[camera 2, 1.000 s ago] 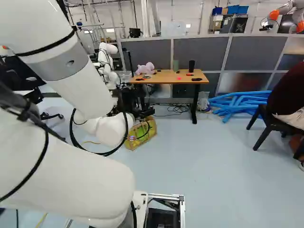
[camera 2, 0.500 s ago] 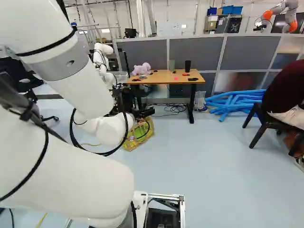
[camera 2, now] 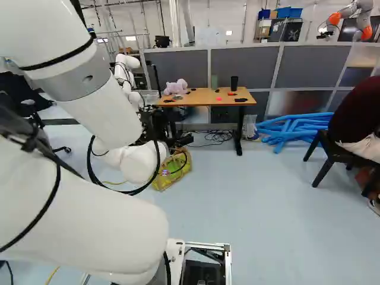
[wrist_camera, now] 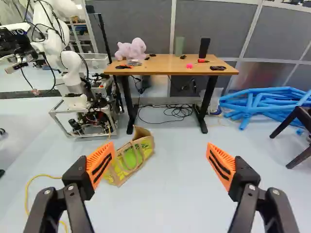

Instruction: Pick up the bag on the ground and place it on the table

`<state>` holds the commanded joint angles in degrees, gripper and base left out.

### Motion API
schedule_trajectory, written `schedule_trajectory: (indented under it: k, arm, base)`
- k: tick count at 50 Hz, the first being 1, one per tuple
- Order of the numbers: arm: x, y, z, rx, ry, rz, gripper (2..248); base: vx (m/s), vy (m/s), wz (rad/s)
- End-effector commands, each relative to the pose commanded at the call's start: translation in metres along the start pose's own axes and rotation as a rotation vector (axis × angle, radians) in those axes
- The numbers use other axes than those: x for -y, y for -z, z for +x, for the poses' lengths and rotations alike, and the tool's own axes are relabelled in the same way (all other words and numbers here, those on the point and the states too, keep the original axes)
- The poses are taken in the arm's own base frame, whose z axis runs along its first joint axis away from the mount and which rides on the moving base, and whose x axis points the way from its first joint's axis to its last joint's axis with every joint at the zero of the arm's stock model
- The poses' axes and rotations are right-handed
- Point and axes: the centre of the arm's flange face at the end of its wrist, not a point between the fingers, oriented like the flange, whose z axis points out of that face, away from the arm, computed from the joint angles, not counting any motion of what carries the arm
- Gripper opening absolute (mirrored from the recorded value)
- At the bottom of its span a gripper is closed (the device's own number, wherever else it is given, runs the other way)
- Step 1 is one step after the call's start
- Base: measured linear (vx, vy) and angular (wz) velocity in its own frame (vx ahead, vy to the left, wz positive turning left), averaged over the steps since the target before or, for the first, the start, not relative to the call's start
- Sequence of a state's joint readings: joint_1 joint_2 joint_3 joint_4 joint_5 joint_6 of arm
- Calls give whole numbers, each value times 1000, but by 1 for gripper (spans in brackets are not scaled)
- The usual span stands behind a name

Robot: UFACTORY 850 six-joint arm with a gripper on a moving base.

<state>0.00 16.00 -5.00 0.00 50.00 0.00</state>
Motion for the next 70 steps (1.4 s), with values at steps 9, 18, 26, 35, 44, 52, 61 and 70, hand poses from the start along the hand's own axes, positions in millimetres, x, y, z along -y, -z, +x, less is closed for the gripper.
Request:
schedule_trajectory:
  k: [9, 18, 26, 35, 44, 52, 61, 70]
  arm:
    - [0, 0, 0, 0, 0, 0, 247]
    - [0, 0, 0, 0, 0, 0, 247]
    - [0, 0, 0, 0, 0, 0, 247]
    - [0, 0, 0, 0, 0, 0, 247]
    - [0, 0, 0, 0, 0, 0, 247]
    - [0, 0, 0, 0, 0, 0, 247]
    - [0, 0, 0, 0, 0, 0, 247]
    - [0, 0, 0, 0, 0, 0, 247]
  base:
    - [126, 7, 18]
    - [134, 52, 232]
    - [130, 68, 319]
    - [128, 69, 324]
    - [105, 17, 69]
    - [109, 2, 3]
    - [130, 5, -1]
    - [140, 4, -3]
